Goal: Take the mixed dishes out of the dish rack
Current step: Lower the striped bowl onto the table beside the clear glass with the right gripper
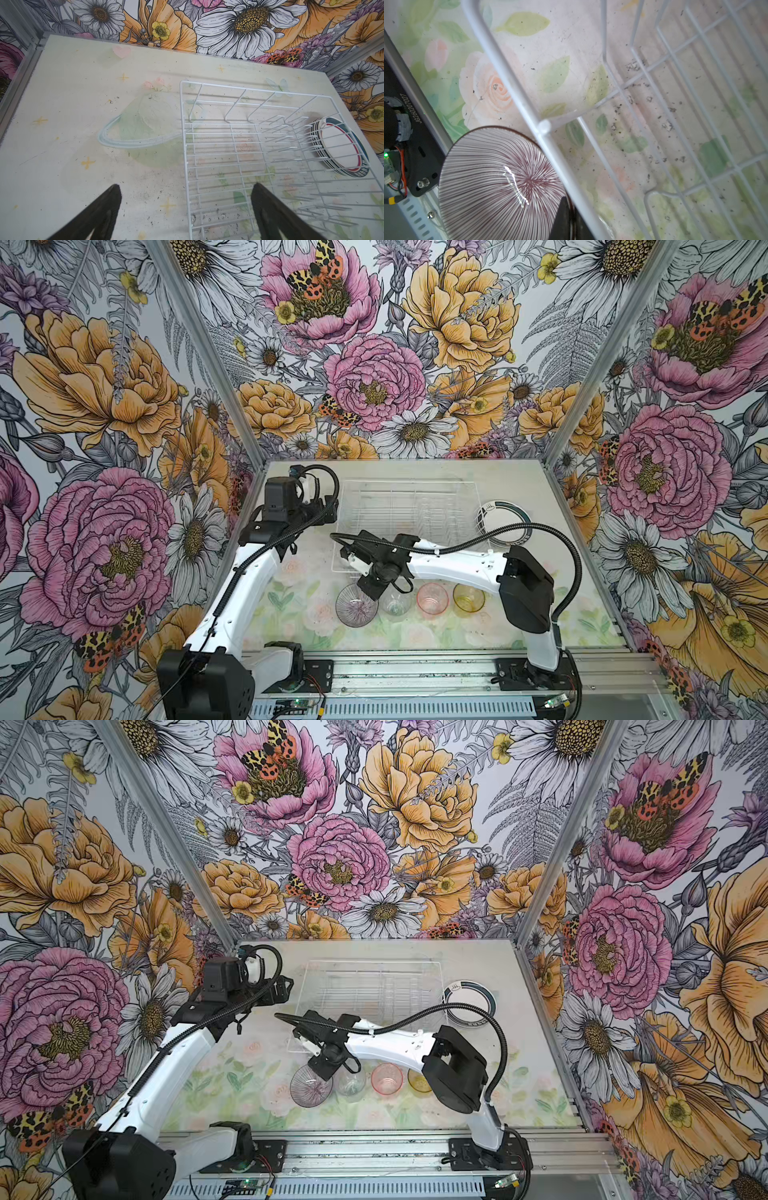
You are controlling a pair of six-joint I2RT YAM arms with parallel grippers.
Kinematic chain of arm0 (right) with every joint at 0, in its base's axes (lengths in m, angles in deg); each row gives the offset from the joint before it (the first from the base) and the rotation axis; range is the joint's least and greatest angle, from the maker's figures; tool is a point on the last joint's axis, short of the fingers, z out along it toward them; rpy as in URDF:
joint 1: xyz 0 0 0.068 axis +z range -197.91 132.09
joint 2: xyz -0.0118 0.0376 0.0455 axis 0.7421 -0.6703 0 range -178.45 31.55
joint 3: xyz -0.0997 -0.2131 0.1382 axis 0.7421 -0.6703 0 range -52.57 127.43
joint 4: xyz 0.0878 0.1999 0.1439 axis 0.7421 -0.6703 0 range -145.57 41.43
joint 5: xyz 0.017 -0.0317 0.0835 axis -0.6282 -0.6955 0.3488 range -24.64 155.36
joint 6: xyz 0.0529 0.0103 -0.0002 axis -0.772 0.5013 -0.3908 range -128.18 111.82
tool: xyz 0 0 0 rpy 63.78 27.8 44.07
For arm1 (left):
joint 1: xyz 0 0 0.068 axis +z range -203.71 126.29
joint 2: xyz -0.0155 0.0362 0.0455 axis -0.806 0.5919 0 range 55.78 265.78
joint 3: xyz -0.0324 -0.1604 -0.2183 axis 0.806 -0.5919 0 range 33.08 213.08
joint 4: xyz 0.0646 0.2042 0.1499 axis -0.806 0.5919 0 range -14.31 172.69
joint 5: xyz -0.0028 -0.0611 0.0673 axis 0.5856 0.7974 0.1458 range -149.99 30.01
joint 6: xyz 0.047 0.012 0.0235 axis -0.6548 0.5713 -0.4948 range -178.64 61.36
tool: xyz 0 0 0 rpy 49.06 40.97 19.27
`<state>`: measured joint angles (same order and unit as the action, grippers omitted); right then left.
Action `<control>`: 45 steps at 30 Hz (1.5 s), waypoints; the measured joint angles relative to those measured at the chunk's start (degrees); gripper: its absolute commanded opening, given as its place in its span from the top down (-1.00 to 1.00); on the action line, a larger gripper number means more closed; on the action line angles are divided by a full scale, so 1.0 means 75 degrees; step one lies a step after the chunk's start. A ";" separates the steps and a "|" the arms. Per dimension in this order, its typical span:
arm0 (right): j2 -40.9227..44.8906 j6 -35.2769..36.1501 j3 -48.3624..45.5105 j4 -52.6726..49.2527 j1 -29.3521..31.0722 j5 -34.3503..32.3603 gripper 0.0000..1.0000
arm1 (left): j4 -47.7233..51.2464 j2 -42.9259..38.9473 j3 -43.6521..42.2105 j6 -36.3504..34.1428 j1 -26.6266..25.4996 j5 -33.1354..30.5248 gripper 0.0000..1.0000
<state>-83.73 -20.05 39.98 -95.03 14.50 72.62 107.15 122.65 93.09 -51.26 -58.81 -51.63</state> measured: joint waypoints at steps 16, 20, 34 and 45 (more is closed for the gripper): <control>-0.0221 -0.0061 0.0041 0.0385 0.0076 0.0015 1.00 | -0.0003 0.0000 0.0000 0.0000 0.0006 0.0006 -0.98; -0.0227 -0.0067 0.0041 0.0431 0.0076 0.0015 1.00 | -0.0003 0.0000 0.0000 0.0000 0.0006 0.0006 -0.98; -0.0326 -0.0090 0.0041 0.0545 0.0067 0.0006 0.93 | -0.0003 0.0000 0.0000 0.0000 0.0015 0.0017 -0.98; -0.0332 -0.0108 0.0041 0.0571 0.0067 0.0003 0.69 | -0.0006 0.0000 0.0000 -0.0003 0.0023 0.0032 -0.98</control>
<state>-86.22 -20.86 40.29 -90.74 15.00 72.65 107.10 122.65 93.09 -51.28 -58.64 -51.39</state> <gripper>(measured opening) 0.129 0.988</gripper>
